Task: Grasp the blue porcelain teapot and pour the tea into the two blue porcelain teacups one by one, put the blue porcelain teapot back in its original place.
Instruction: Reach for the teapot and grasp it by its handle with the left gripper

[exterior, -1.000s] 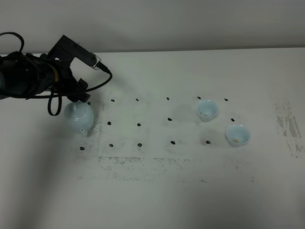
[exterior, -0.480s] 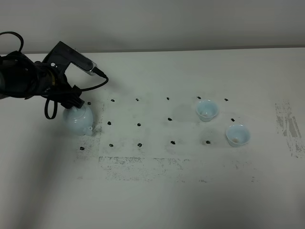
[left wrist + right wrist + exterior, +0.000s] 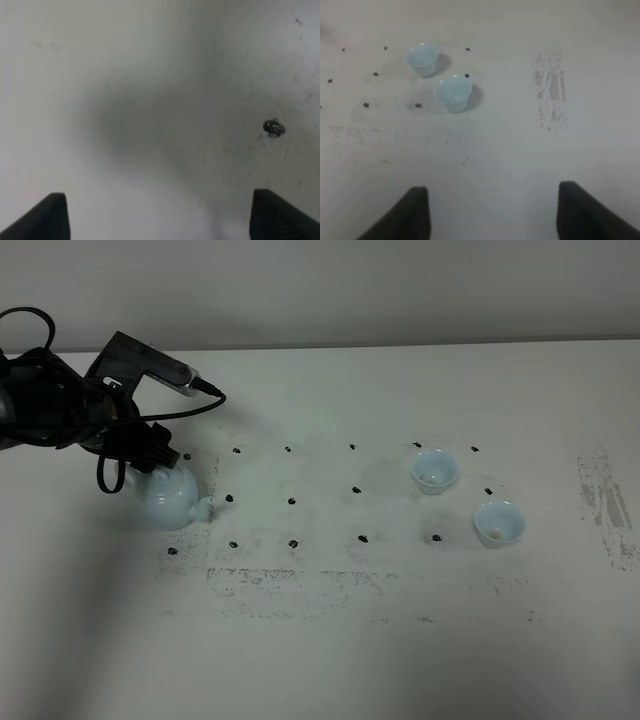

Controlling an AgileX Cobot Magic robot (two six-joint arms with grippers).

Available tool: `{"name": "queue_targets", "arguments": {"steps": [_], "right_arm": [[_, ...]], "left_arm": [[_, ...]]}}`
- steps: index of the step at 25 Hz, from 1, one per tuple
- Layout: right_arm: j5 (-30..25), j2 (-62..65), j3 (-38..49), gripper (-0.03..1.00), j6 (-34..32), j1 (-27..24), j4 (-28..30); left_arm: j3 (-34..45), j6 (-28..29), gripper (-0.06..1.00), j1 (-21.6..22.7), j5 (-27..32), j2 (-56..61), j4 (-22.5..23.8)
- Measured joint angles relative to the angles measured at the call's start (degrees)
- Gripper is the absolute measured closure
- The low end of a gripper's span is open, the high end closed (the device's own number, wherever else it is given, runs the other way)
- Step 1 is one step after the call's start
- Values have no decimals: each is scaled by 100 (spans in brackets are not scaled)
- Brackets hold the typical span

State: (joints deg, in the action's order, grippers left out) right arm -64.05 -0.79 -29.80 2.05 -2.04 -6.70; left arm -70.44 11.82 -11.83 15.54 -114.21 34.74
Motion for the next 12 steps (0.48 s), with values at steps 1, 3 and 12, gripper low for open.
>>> {"name": "queue_targets", "arguments": {"steps": [1,3,12], "right_arm": [[0,0,0,44,0,0,0],[0,0,0,44,0,0,0],[0,0,0,44,0,0,0]], "left_arm": [[0,43,24,0,14,13,0],[0,187,24,0,55,98,0],[42,713,24,53,831,817,130]]}}
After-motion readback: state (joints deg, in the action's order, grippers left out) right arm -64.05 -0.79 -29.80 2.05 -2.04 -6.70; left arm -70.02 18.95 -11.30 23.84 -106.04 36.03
